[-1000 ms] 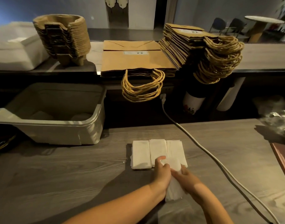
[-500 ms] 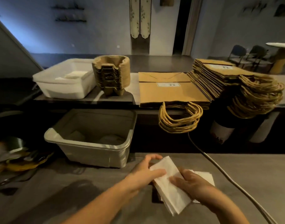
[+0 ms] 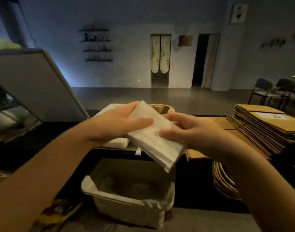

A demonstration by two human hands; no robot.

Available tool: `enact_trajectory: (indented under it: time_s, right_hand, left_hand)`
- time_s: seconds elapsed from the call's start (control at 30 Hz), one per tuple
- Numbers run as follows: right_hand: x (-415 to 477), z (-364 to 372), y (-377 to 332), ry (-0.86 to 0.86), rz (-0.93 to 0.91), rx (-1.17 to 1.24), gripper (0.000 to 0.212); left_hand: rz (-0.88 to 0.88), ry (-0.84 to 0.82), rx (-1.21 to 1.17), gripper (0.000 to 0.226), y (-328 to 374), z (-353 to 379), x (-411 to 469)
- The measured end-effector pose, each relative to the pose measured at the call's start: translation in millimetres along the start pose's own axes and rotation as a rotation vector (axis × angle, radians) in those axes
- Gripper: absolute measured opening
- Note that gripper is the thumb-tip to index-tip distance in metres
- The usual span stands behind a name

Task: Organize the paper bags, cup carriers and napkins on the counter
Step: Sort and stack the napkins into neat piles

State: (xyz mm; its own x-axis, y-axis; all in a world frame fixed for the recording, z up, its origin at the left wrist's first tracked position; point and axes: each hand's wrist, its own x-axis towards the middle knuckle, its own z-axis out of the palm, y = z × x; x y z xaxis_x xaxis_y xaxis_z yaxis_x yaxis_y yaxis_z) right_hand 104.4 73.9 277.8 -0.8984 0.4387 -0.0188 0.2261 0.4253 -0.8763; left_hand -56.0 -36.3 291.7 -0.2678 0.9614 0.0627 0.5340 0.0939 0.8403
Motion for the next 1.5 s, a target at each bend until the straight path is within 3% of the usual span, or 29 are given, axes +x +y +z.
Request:
enact_trajectory:
  time_s: [0.17, 0.3, 0.5, 0.77, 0.97, 1.0, 1.07, 1.17, 1.27, 1.37, 1.5]
  right_hand:
    - [69, -14, -41, 0.15, -0.035, 0.009, 0.027]
    - [132, -11, -59, 0.223, -0.004, 0.01, 0.027]
    - [213, -11, -64, 0.153, 0.192, 0.076, 0.036]
    - [282, 10, -39, 0.058, 0.445, -0.302, 0.036]
    - [297, 34, -26, -0.022, 0.437, -0.793, 0.013]
    - [299, 36, -25, -0.036, 0.435, -0.859, 0.021]
    - [302, 36, -19, -0.106, 0.463, -0.908, 0.028]
    - [306, 35, -14, -0.151, 0.465, -0.982, 0.03]
    - [306, 35, -13, -0.143, 0.379, -1.097, 0.033]
    - [303, 35, -14, -0.153, 0.333, -1.127, 0.021]
    - [313, 40, -1, -0.156, 0.335, -1.168, 0.027]
  left_hand:
    - [-0.017, 0.171, -0.137, 0.037, -10, -64, 51]
    - [-0.076, 0.299, -0.27, 0.022, -31, -95, 85]
    - [-0.172, 0.391, -0.269, 0.035, -74, -130, 124]
    - [-0.29, 0.319, 0.155, 0.048, -128, -119, 162]
    - [-0.487, 0.174, 0.29, 0.045, -146, -99, 184]
    - [-0.483, 0.164, 0.306, 0.038, -146, -99, 186]
    - [-0.494, 0.15, 0.335, 0.015, -148, -99, 187]
    - [-0.525, 0.106, 0.352, 0.037, -146, -97, 182]
    - [-0.515, 0.129, 0.335, 0.031, -143, -97, 182]
    - [-0.513, 0.081, 0.356, 0.022, -141, -98, 180]
    - [-0.54, 0.046, 0.31, 0.024, -143, -99, 175]
